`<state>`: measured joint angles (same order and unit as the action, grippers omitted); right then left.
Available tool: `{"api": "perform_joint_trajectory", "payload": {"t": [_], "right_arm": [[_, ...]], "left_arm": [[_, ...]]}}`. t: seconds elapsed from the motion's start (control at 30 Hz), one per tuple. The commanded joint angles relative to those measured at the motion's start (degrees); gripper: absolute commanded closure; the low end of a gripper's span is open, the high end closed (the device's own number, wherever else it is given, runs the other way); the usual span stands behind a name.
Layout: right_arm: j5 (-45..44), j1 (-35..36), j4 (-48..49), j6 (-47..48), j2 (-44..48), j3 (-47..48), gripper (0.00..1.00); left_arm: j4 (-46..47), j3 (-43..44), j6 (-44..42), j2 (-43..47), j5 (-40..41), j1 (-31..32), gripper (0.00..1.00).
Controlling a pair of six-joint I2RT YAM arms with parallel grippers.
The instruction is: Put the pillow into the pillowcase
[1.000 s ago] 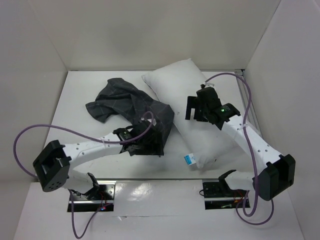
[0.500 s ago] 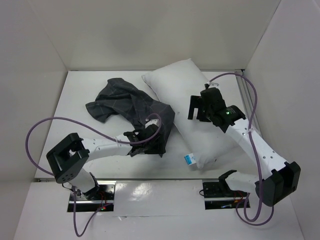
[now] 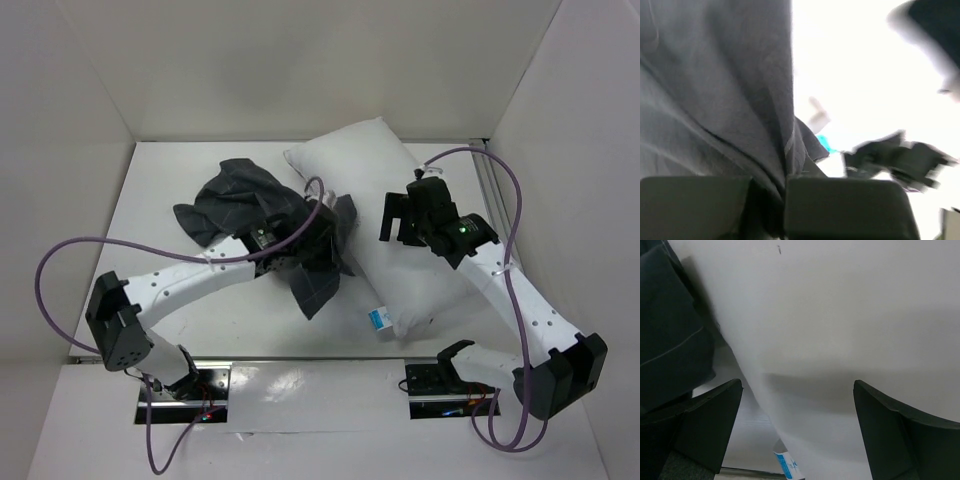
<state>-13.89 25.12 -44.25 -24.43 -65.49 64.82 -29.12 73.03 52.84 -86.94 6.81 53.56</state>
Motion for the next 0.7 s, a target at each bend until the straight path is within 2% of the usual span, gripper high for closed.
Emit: {"api": "perform_joint_trajectory", "payload": {"t": [0.0,0.13,0.3,0.47,0.53,0.67], "right_arm": [[2.11,-0.25,1.61,-0.18,2.03,1.54,0.01],[5.53,-0.25,3.9,-0.18,6.24,-0.03,0.01],[19.05,-0.25,14.79,-0.7,16.26,-5.39,0.01],[32.83,-0.25,25.33,-12.1,21.46,-13.11,0.01],[35.76,-0.25,32.1,-17.81,22.6,-17.68,0.01],[41.28,0.89,45.43,-23.46,21.91,-24.54,0.01]], "left_arm": [[-8.74,11.13,-2.48,3.7,-3.2,-1.96,1.0],[-9.38,16.87,-3.0,4.93,-6.36,-6.97,1.0],[-5.25,20.04,-3.53,4.15,-8.91,-11.98,1.0],[-2.35,20.04,-2.4,2.13,-11.29,-14.36,1.0],[-1.47,19.51,-1.87,1.51,-11.99,-14.88,1.0],[-0.93,18.99,-1.34,0.37,-11.99,-14.89,1.0]]}}
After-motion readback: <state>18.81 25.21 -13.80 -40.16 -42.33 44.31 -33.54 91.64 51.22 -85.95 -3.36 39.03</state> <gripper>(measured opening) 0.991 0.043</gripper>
